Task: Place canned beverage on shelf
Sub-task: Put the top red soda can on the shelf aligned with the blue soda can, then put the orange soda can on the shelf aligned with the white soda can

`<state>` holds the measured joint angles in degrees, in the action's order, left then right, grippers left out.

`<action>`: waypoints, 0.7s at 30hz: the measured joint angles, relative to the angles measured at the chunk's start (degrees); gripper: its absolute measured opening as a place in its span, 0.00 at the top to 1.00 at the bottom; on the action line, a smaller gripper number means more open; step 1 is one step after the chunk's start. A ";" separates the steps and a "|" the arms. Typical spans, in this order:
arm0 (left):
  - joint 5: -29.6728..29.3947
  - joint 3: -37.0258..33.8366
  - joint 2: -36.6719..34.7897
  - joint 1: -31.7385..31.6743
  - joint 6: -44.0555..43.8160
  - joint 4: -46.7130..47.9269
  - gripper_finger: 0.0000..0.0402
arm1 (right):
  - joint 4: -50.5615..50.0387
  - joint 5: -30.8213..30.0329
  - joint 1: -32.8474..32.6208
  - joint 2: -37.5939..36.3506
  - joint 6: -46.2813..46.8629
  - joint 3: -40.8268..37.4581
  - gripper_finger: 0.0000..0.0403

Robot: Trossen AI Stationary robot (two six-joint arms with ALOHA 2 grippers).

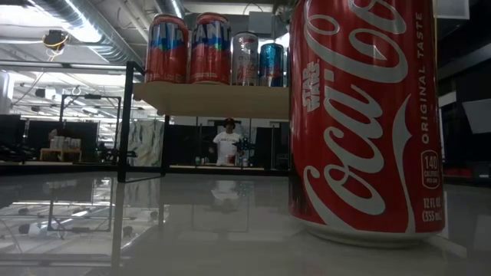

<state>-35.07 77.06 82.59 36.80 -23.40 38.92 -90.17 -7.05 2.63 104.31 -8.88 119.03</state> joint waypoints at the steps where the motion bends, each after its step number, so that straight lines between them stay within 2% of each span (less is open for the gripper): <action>1: 0.00 0.00 0.00 -0.02 0.00 0.01 0.15 | 0.24 0.00 0.00 -0.02 0.00 0.75 0.11; 9: 0.14 0.00 0.00 -0.02 -0.07 0.02 0.15 | 0.21 0.00 0.00 -0.24 0.00 7.64 0.11; 13: 3.20 0.00 0.00 -0.02 -0.06 0.02 0.15 | 0.19 0.00 -0.04 -0.71 0.38 10.97 0.11; 17: 10.14 0.00 0.00 -0.02 -2.73 0.02 0.15 | 0.13 0.64 -0.04 -0.85 2.93 13.49 0.11; 21: 19.54 0.05 0.00 0.00 -11.76 0.68 0.15 | 0.14 3.48 -0.04 -0.85 3.26 14.50 0.11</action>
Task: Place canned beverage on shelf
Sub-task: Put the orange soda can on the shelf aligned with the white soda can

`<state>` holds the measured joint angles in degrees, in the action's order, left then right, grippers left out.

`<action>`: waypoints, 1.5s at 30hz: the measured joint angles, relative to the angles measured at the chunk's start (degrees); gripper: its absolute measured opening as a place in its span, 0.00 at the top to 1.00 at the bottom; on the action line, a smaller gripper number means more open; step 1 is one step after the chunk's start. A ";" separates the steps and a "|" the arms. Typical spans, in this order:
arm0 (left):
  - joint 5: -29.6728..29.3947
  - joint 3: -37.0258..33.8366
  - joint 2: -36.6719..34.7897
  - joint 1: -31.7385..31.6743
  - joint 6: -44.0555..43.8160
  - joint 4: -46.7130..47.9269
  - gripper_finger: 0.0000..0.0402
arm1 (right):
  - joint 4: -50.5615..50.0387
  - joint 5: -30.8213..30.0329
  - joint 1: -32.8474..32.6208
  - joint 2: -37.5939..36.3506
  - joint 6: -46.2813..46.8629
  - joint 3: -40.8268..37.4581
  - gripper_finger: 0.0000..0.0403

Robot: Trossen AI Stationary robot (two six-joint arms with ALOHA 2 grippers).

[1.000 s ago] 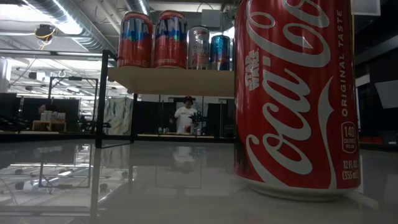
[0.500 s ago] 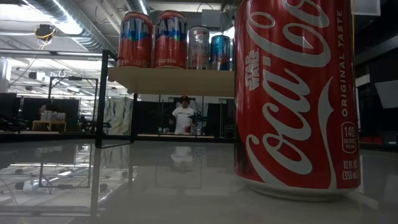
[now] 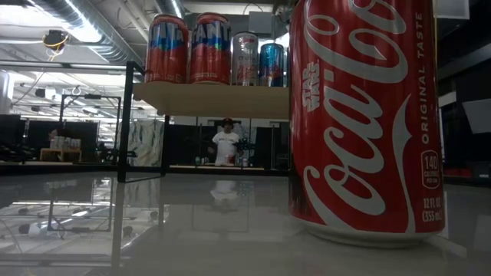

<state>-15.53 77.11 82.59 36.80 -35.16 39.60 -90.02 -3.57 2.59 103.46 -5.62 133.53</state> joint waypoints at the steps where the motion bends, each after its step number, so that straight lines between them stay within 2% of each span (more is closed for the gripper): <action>1: 2.86 0.31 0.00 0.00 -2.46 1.48 0.15 | -0.02 0.79 0.00 0.00 0.02 0.00 0.11; 4: 9.02 1.34 -0.01 0.36 -8.95 5.52 0.15 | 0.00 2.58 -0.04 0.04 0.04 -0.02 0.11; 14: 16.67 1.72 -0.02 4.99 -27.79 21.33 0.15 | 0.00 3.15 -1.73 0.05 0.02 -0.02 0.11; 17: 16.18 1.72 -0.02 7.78 -30.66 23.23 0.15 | 0.00 3.12 -3.21 0.07 0.02 -0.02 0.11; 22: 12.07 1.12 -0.02 13.61 -33.47 23.56 0.15 | 0.00 3.10 -6.11 0.07 0.02 -0.02 0.11; 29: 8.73 -0.77 0.00 21.04 -33.81 23.78 0.15 | 0.23 2.94 -10.33 0.09 2.99 -0.04 0.11; 37: 5.60 -2.43 0.00 24.03 -33.88 22.82 0.15 | 4.07 2.92 -15.12 0.44 3.89 -0.09 0.11; 45: 5.91 -6.97 0.04 25.27 -33.86 18.46 0.15 | 6.31 2.94 -19.14 0.44 3.84 -0.11 0.11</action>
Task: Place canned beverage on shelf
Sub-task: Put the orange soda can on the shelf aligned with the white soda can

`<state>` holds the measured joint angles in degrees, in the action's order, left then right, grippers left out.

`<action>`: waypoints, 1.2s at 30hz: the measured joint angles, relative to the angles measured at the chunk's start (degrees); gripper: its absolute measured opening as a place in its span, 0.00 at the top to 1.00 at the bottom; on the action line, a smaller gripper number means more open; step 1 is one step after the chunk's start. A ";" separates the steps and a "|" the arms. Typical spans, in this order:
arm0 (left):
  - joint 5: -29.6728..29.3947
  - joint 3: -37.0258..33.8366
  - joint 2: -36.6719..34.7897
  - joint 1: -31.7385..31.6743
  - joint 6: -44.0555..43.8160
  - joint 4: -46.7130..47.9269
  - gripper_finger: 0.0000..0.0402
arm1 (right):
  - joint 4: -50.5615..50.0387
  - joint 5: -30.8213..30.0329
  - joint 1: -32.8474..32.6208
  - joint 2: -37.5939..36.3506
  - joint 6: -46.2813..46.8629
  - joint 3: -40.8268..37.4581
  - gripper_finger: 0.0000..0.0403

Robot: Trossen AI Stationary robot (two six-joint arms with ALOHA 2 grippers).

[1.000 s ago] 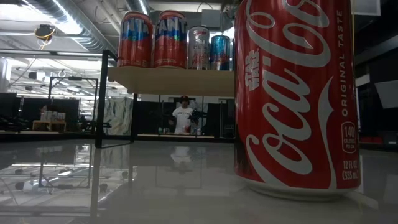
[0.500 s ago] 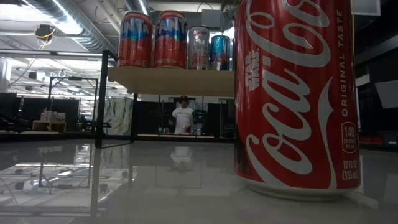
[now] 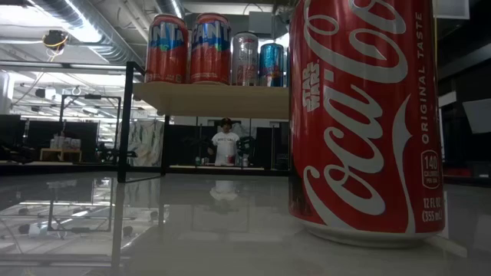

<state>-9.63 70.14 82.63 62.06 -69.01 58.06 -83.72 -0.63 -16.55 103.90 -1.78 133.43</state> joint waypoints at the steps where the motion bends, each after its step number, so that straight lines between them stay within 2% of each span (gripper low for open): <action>1: 0.17 -0.47 0.00 0.00 0.01 -0.63 0.15 | 0.01 0.01 -0.34 0.00 -0.02 0.00 0.11; 16: 0.28 -5.91 0.00 0.00 -0.02 -9.04 0.15 | 1.16 -0.06 -1.12 0.24 -0.02 0.00 0.11; 25: -0.79 -6.18 0.02 0.02 0.07 -9.30 0.15 | 1.18 -0.04 -1.11 0.24 -0.02 0.00 0.11; 36: 0.76 -6.20 5.18 0.62 0.11 -10.19 0.15 | 1.17 -0.01 -1.10 0.24 -0.04 0.00 0.11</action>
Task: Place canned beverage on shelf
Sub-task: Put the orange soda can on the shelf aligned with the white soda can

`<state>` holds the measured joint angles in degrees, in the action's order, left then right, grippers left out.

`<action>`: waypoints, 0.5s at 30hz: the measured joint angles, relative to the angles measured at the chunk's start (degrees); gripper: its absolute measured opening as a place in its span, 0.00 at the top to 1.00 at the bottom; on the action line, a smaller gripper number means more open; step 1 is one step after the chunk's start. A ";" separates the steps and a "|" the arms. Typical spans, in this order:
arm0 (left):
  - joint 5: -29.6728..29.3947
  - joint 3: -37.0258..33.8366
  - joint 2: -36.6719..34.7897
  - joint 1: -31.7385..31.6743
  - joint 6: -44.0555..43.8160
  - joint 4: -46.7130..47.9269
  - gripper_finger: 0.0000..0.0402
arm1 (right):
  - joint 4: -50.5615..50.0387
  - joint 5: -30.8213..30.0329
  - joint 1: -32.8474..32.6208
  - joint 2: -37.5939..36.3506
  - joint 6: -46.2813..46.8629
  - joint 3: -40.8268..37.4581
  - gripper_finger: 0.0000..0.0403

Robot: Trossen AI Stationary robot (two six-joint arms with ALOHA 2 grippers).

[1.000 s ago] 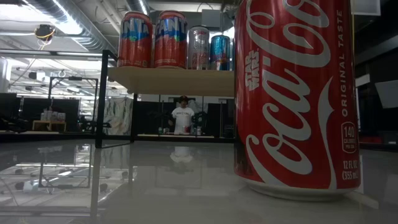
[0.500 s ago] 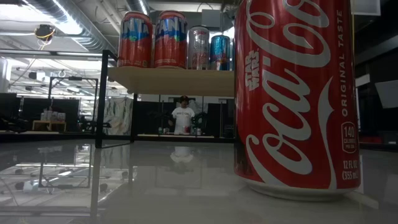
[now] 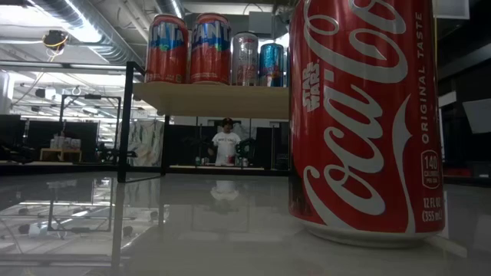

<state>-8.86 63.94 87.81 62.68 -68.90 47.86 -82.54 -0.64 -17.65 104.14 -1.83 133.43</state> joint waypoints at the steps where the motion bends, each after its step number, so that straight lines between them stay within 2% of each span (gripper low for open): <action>1: 0.00 0.00 0.39 0.01 0.00 -0.03 0.15 | 0.00 0.00 0.00 0.00 0.00 0.00 0.11; 8: -1.08 0.00 2.63 0.01 -0.11 -1.86 0.15 | 0.00 0.00 0.00 0.00 0.00 0.00 0.11; 15: -1.11 0.00 2.67 -0.14 -4.45 -2.59 0.16 | 0.00 0.02 0.02 0.00 0.00 0.00 0.11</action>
<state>-9.98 63.94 90.48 62.54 -73.36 45.28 -82.54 -0.62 -17.63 104.14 -1.83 133.43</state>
